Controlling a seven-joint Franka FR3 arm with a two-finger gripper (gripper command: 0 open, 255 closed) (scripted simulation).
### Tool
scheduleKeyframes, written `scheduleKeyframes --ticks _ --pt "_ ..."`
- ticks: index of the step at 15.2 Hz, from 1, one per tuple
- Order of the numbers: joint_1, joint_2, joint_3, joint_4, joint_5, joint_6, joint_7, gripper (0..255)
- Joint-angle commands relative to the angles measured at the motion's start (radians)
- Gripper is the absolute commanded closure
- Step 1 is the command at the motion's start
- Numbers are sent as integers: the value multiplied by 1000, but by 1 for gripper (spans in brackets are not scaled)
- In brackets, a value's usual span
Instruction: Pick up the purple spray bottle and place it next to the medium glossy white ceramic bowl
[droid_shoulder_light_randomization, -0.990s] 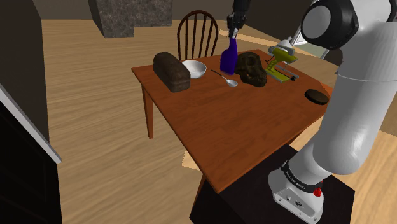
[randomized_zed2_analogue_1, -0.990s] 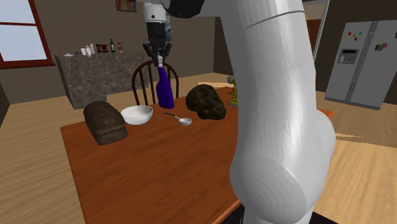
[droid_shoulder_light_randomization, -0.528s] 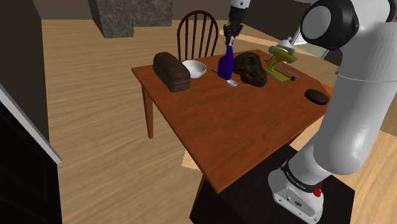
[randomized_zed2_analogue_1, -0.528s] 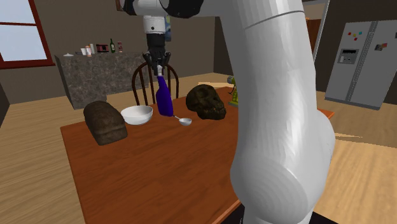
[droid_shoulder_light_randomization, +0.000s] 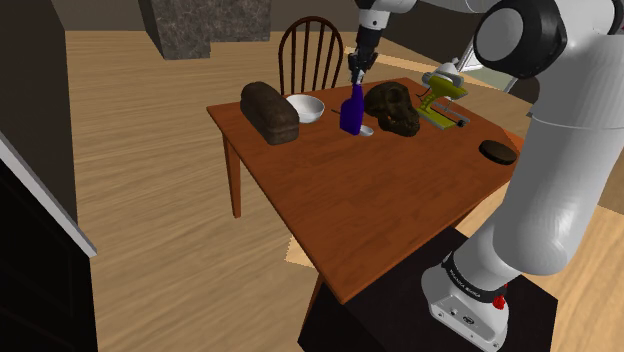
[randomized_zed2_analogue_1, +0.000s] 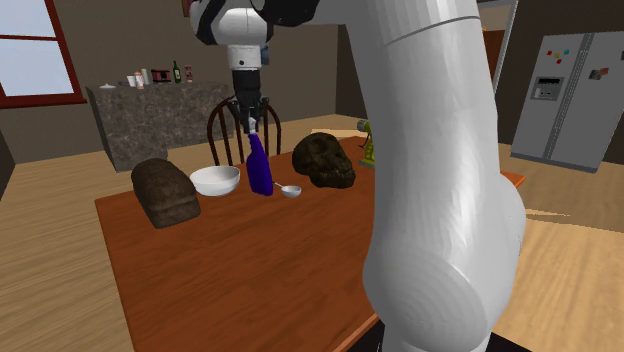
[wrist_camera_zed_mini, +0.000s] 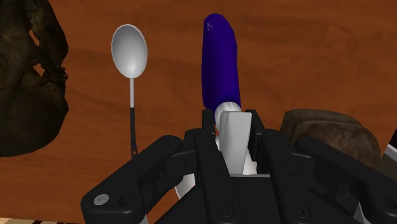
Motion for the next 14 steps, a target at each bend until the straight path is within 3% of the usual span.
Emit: scheduleKeyframes --ticks 1,9,14 --pt "1 3 1 -21 2 24 -2 255" --pt "5 19 6 -105 11 123 -9 255" --pt "5 19 6 -105 11 123 -9 255"
